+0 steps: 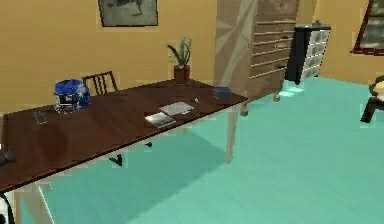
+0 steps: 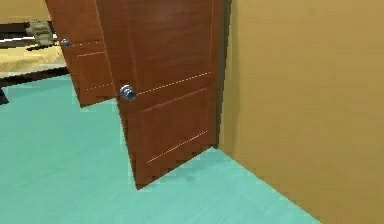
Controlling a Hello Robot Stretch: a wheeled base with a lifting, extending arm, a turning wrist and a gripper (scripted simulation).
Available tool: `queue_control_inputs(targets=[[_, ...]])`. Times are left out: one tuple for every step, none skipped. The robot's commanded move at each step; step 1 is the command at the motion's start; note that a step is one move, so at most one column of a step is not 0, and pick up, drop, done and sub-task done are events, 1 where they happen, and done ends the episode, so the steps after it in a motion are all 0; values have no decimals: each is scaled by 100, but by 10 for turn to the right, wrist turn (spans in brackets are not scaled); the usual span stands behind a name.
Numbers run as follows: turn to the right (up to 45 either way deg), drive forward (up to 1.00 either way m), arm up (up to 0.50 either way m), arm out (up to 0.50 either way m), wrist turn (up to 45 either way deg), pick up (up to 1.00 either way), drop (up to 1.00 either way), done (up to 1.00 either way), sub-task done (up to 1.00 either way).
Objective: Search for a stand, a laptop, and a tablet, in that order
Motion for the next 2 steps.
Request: queue_control_inputs(targets=[[0, 60, 0, 0, 0, 0, 0, 0, 0], [0, 0, 0, 0, 0, 0, 0, 100, 0]])
